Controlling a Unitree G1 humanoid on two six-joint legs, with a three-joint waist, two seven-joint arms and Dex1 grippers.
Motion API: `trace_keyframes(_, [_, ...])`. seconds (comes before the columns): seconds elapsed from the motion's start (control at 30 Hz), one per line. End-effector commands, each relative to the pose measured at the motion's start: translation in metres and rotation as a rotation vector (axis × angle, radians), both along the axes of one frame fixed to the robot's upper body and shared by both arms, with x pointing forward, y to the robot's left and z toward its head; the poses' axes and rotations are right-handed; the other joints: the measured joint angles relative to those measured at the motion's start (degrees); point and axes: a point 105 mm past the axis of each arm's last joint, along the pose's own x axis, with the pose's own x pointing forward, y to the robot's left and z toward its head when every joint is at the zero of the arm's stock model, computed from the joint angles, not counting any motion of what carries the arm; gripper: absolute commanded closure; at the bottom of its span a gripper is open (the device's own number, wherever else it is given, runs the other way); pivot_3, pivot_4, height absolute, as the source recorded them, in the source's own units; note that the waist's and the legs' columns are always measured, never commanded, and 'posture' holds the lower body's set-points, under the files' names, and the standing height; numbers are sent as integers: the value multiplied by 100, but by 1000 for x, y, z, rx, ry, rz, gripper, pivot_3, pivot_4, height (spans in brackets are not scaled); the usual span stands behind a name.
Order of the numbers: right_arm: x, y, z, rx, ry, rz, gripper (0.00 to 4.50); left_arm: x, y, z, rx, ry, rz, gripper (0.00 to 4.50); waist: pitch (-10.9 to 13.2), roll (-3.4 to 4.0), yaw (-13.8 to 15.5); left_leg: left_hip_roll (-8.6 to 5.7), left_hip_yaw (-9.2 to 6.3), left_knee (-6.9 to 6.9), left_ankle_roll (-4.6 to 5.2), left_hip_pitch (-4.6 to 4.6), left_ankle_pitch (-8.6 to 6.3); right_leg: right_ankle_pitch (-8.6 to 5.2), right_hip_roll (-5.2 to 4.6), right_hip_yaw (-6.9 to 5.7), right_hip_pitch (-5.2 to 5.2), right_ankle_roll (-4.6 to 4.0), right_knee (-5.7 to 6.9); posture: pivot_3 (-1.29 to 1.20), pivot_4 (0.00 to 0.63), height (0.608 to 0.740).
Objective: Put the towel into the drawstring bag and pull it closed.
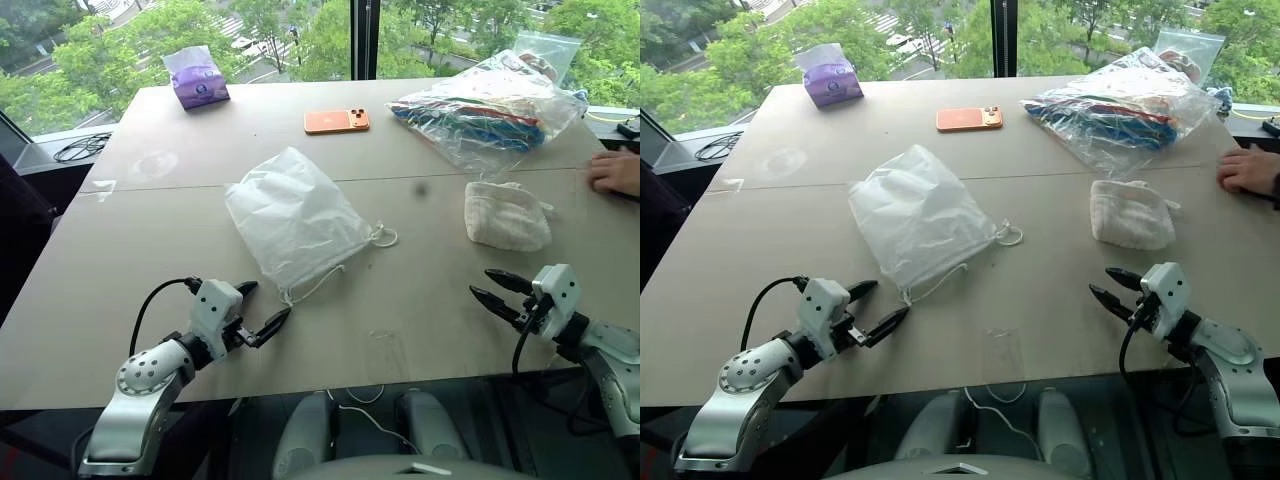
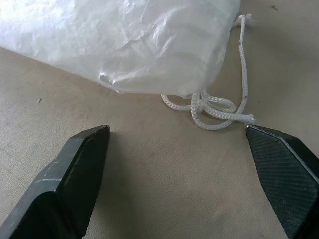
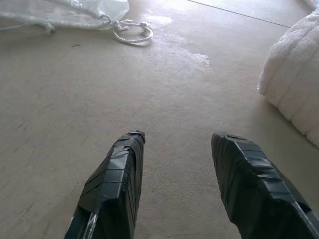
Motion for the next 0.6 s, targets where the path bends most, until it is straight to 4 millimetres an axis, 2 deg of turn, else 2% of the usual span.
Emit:
trace_keyframes(0.03, [-3, -5, 13, -7, -52, -1, 2178, -12, 2, -14, 2, 79, -30, 36, 0, 0, 1, 0, 0, 0, 0, 0, 0, 0, 0, 0, 0, 0, 0, 0, 150, 740])
trace_keyframes(0.3, [-8, 0, 13, -16, -36, 20, 2178, -19, -1, -11, -61, 144, -103, 36, 0, 1, 12, 0, 1, -1, 0, -1, 0, -1, -1, 0, -1, 0, 0, 0, 150, 740])
trace_keyframes(0.57, [-7, 1, 15, 7, -17, 26, 2178, -15, -2, -4, -114, 140, -107, 36, -1, 2, 22, -1, 1, -1, 0, -1, 0, -1, -2, -1, -1, 0, 0, 0, 150, 740])
trace_keyframes(0.6, [-7, 1, 16, 16, -17, 26, 1925, -16, -3, -3, -128, 144, -110, 1, -1, 2, 21, -1, 1, -1, 0, -1, 0, 0, -2, -1, -1, 0, 0, 0, 150, 740])
